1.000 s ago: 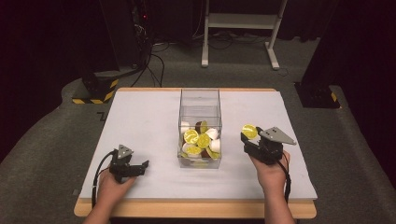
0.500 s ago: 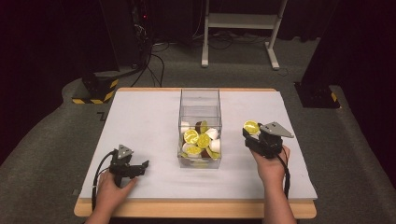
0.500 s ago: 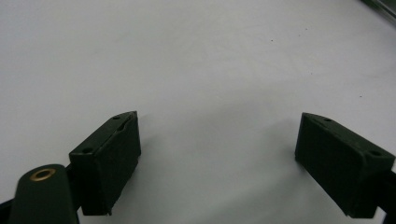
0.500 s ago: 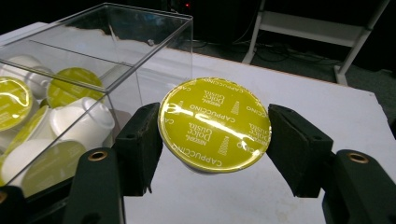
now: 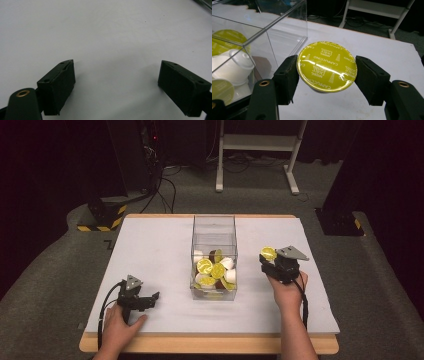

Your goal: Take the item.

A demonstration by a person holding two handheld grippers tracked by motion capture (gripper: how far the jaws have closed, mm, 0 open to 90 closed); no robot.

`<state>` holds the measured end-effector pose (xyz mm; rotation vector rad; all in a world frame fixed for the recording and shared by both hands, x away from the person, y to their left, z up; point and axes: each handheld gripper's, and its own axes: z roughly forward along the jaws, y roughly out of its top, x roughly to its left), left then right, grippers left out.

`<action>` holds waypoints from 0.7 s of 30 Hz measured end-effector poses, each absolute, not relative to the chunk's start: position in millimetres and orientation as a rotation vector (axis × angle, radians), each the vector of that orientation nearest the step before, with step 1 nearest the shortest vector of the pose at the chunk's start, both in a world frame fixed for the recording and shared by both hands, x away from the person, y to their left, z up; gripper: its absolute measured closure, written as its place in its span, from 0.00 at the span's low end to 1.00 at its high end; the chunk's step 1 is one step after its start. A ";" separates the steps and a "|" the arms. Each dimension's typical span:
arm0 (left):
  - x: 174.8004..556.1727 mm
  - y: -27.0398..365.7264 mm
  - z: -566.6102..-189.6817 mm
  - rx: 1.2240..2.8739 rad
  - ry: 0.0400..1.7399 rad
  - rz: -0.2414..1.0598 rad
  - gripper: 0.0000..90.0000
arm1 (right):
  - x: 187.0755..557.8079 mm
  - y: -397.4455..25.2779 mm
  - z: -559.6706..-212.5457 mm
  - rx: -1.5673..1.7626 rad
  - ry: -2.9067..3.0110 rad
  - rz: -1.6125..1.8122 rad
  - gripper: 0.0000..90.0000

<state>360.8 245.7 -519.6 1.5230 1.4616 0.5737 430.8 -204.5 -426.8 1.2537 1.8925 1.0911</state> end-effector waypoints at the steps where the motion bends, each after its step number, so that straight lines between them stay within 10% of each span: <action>1: 360.8 245.7 -519.6 1.523 1.462 0.574 0.16 | 432.6 -204.5 -428.7 1.259 1.896 1.084 0.42; 21: 360.7 245.5 -519.7 1.519 1.461 0.575 0.16 | 467.0 -213.8 -471.3 1.390 1.937 0.939 0.42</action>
